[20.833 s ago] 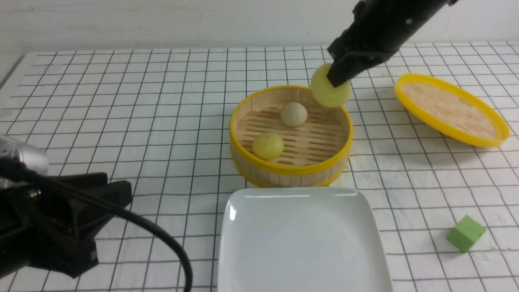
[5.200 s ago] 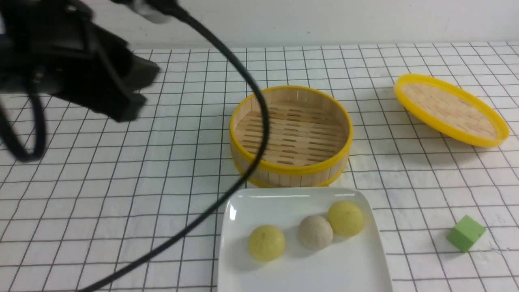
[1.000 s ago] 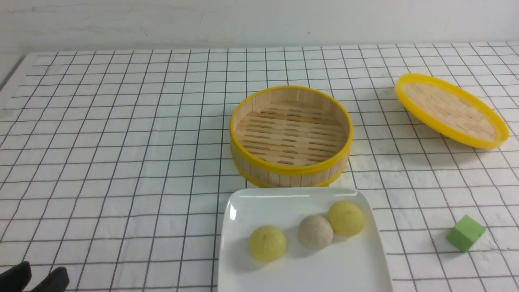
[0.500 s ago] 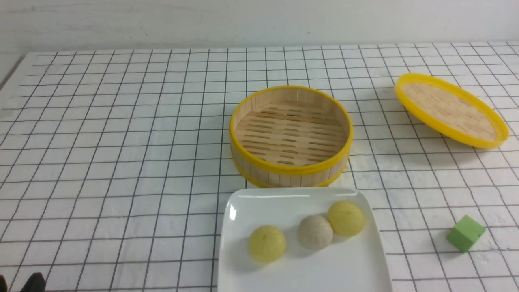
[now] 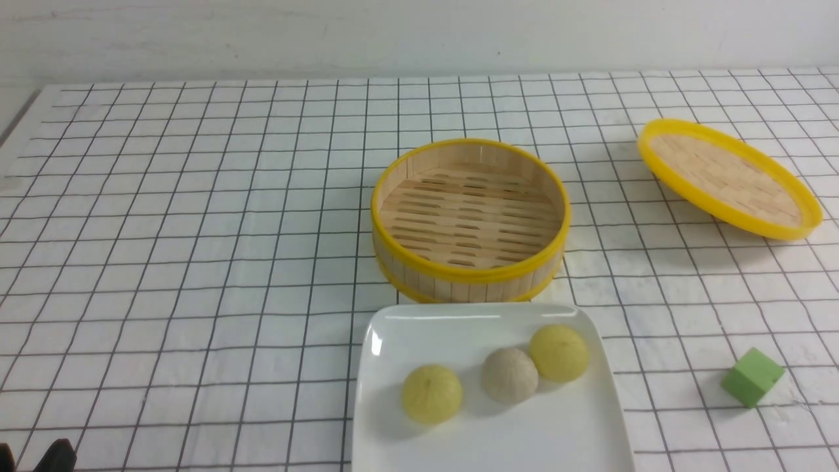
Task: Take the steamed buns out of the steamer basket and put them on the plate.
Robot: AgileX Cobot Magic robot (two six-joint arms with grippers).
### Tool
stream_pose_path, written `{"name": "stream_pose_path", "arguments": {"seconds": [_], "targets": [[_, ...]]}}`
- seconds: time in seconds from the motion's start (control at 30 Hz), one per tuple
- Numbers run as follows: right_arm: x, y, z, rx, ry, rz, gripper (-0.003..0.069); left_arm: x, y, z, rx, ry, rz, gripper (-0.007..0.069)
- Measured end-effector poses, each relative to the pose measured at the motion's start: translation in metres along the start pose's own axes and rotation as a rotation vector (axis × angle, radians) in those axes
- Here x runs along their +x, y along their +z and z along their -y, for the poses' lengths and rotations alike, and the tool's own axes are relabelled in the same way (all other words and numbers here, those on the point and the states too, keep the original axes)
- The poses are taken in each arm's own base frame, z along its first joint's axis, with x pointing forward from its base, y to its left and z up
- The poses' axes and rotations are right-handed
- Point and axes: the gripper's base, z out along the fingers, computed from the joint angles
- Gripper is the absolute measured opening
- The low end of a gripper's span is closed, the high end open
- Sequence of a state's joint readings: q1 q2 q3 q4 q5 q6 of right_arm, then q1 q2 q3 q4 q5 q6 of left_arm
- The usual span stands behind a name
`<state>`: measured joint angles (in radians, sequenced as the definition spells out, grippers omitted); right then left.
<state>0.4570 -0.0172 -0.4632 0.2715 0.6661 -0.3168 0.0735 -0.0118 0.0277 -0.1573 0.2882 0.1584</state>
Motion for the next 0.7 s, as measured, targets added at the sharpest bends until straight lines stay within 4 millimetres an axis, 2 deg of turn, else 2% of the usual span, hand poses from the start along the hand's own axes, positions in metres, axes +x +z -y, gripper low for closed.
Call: {"name": "stream_pose_path", "arguments": {"seconds": [0.4, 0.57, 0.7], "targets": [[0.0000, 0.0000, 0.0000, 0.000, 0.000, 0.000, 0.0239, 0.0049, -0.0002, -0.0040, -0.044, 0.013, -0.054, 0.0373], [0.0000, 0.0000, 0.0000, 0.000, 0.000, 0.000, 0.0239, 0.0070, -0.0009, -0.0095, -0.107, -0.082, -0.075, 0.0373], [0.0000, 0.0000, 0.0000, 0.000, 0.000, 0.000, 0.0239, 0.0071, -0.0009, -0.0094, -0.106, -0.066, -0.077, 0.0373]]}}
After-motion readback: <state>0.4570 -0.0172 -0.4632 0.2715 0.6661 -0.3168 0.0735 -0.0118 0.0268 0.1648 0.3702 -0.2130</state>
